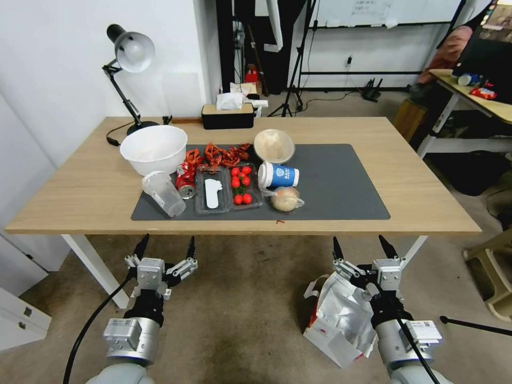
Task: Pick up the food delivery bag from the floor and place it on the table.
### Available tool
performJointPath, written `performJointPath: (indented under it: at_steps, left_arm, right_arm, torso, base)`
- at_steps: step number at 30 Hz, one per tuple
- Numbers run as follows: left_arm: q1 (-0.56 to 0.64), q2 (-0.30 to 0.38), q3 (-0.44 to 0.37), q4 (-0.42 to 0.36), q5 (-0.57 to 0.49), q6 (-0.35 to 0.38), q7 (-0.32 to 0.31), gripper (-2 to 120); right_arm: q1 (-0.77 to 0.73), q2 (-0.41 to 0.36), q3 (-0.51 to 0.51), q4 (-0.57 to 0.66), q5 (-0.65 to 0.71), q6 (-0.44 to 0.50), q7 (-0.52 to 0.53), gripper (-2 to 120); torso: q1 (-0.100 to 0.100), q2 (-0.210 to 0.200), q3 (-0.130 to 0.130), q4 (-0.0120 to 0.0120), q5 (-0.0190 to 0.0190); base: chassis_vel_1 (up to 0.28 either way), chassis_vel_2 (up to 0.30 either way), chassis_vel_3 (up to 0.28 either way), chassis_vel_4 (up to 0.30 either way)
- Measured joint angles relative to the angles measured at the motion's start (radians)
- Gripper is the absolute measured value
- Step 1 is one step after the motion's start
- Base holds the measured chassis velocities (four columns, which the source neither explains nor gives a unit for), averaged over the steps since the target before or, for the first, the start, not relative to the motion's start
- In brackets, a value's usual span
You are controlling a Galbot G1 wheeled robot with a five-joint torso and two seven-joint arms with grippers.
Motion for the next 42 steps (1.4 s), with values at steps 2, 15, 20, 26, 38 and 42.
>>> performJointPath:
  at_steps: [2,15,20,26,38,42]
  left_arm:
    - [0.000,0.000,0.000,0.000,0.000,0.000,0.000,100]
    - [0.000,0.000,0.000,0.000,0.000,0.000,0.000,100]
    - [0.000,0.000,0.000,0.000,0.000,0.000,0.000,100]
    - [0.000,0.000,0.000,0.000,0.000,0.000,0.000,100]
    - [0.000,0.000,0.000,0.000,0.000,0.000,0.000,100]
    - [0.000,0.000,0.000,0.000,0.000,0.000,0.000,100]
  right_arm:
    - [0.000,0.000,0.000,0.000,0.000,0.000,0.000,100]
    - [0.000,0.000,0.000,0.000,0.000,0.000,0.000,100]
    - [0.000,0.000,0.000,0.000,0.000,0.000,0.000,100]
    - [0.000,0.000,0.000,0.000,0.000,0.000,0.000,100]
    - [0.000,0.000,0.000,0.000,0.000,0.000,0.000,100]
    - [0.000,0.000,0.000,0.000,0.000,0.000,0.000,100]
  torso:
    - [0.000,0.000,0.000,0.0000,0.0000]
    - [0.000,0.000,0.000,0.0000,0.0000]
    - [0.000,0.000,0.000,0.0000,0.0000]
    - [0.000,0.000,0.000,0.0000,0.0000]
    - [0.000,0.000,0.000,0.0000,0.0000]
    - [0.000,0.000,0.000,0.0000,0.0000]
  base:
    - [0.000,0.000,0.000,0.000]
    - [0.000,0.000,0.000,0.000]
    - [0.000,0.000,0.000,0.000]
    - [0.000,0.000,0.000,0.000]
    - [0.000,0.000,0.000,0.000]
    - [0.000,0.000,0.000,0.000]
